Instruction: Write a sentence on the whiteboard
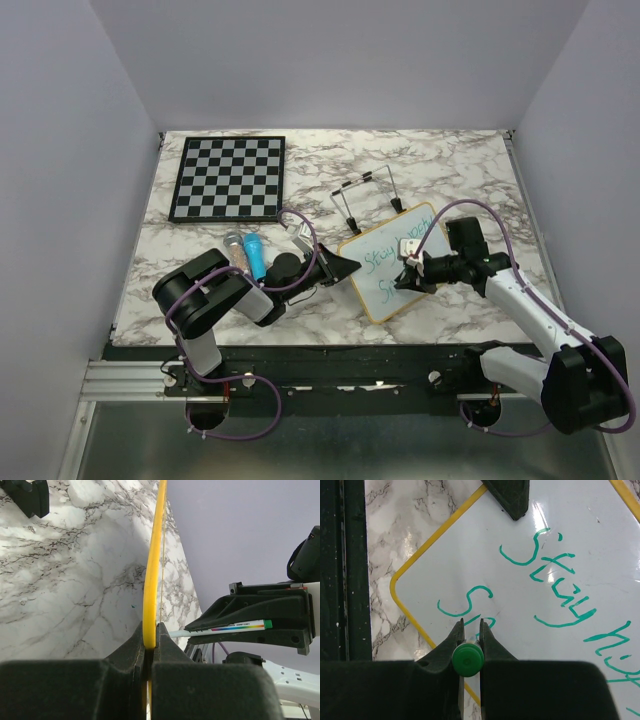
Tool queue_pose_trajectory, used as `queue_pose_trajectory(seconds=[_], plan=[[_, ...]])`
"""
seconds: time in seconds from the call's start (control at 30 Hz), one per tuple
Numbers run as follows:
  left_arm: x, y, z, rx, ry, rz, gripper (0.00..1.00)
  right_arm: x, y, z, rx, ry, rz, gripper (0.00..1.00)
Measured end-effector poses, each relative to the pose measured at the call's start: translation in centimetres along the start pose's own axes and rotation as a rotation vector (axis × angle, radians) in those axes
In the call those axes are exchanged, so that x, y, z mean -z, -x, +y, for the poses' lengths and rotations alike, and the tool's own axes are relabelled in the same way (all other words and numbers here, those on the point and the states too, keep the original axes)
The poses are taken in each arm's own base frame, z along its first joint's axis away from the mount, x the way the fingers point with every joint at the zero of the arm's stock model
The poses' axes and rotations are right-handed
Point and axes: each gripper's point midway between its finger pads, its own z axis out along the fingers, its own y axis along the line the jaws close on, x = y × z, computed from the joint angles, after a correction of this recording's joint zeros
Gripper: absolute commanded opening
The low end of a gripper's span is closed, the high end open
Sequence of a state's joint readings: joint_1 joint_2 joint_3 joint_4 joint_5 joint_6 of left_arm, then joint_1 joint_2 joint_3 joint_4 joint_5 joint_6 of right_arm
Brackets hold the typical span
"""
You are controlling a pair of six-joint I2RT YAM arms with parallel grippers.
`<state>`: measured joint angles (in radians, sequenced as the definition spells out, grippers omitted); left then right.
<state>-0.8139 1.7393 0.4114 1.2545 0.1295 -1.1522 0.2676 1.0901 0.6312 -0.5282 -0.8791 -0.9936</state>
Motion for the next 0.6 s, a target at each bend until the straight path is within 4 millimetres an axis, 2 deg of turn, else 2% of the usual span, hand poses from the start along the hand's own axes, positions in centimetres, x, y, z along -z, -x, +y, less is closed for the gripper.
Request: queue_pose_trajectory(seconds=[0.2, 0.6], plan=[[0.0, 0.0, 0.0, 0.000, 0.000, 0.000, 0.00, 0.0, 0.4, -0.5, -0.034, -0.021, -0.012, 0.01], [0.0, 0.1, 0.0, 0.000, 0.002, -0.003, 0.00, 0.2, 1.3, -3.2, -0.048, -0.132, -0.028, 0.01]])
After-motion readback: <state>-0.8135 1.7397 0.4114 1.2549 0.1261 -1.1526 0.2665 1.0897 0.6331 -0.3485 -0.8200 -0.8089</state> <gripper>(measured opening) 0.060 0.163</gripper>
